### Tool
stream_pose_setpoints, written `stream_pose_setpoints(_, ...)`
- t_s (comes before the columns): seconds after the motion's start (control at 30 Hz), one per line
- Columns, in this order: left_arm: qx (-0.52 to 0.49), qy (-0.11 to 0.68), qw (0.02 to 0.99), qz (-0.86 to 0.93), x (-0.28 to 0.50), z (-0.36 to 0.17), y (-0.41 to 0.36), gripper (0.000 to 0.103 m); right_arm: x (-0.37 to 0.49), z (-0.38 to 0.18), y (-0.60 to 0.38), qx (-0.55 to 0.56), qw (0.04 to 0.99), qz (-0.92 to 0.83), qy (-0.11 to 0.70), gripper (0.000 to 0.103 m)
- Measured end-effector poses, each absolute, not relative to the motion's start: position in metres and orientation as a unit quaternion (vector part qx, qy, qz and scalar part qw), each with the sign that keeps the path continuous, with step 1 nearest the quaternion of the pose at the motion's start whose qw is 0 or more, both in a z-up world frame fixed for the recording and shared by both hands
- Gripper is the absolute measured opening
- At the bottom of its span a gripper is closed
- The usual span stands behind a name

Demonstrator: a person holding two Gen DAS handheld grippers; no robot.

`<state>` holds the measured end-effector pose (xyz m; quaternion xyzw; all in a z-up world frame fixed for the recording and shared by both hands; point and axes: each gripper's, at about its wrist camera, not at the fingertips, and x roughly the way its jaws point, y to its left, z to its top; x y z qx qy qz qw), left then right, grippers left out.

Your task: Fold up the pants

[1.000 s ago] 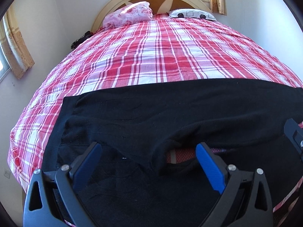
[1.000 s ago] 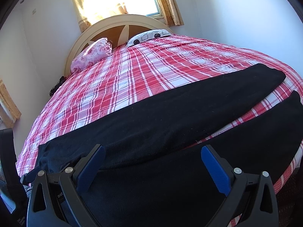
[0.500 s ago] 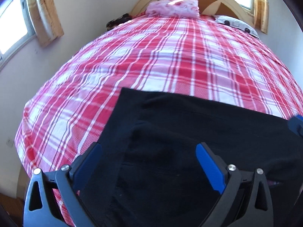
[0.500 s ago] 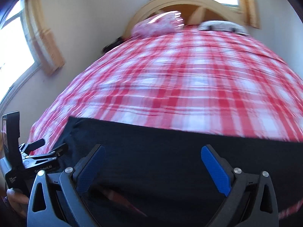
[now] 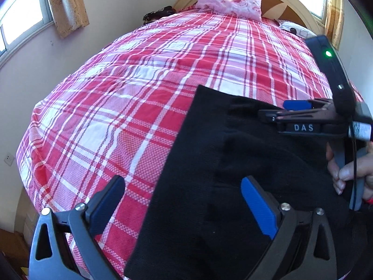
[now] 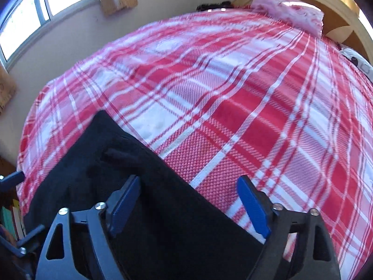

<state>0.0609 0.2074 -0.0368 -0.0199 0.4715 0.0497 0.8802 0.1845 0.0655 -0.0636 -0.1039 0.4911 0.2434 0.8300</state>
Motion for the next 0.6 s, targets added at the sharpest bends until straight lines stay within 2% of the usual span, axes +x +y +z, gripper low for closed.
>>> stream_pose_setpoints(0.03, -0.024, 0.472, 0.880, 0.049, 0.062, -0.037, 0.209, 0.102, 0.183, -0.064, 0.067, -0.106, 0.833, 0.248, 0.484, 0.071)
stream_pose_setpoints(0.1, -0.030, 0.471, 0.880, 0.046, 0.063, -0.037, 0.211, 0.102, 0.177, -0.062, 0.065, -0.098, 0.830, 0.279, 0.474, 0.035)
stream_pose_setpoints(0.13, -0.031, 0.470, 0.881, 0.046, 0.062, -0.036, 0.212, 0.102, 0.176, -0.060, 0.064, -0.093, 0.826, 0.287, 0.477, 0.028)
stream_pose_setpoints(0.17, -0.034, 0.468, 0.882, 0.044, 0.062, -0.035, 0.213, 0.102, 0.175, -0.058, 0.063, -0.089, 0.823, 0.290, 0.481, 0.013)
stream_pose_setpoints(0.2, -0.037, 0.467, 0.883, 0.039, 0.060, -0.033, 0.213, 0.102, 0.173, -0.055, 0.061, -0.076, 0.817, 0.301, 0.486, 0.005)
stream_pose_setpoints(0.33, -0.048, 0.454, 0.890, 0.014, 0.049, -0.024, 0.213, 0.102, 0.155, -0.036, 0.058, -0.041, 0.820, 0.315, 0.476, 0.005)
stream_pose_setpoints(0.6, -0.050, 0.421, 0.905, -0.032, 0.013, -0.008, 0.217, 0.102, 0.058, 0.007, 0.064, -0.033, 0.839, 0.350, 0.414, 0.004)
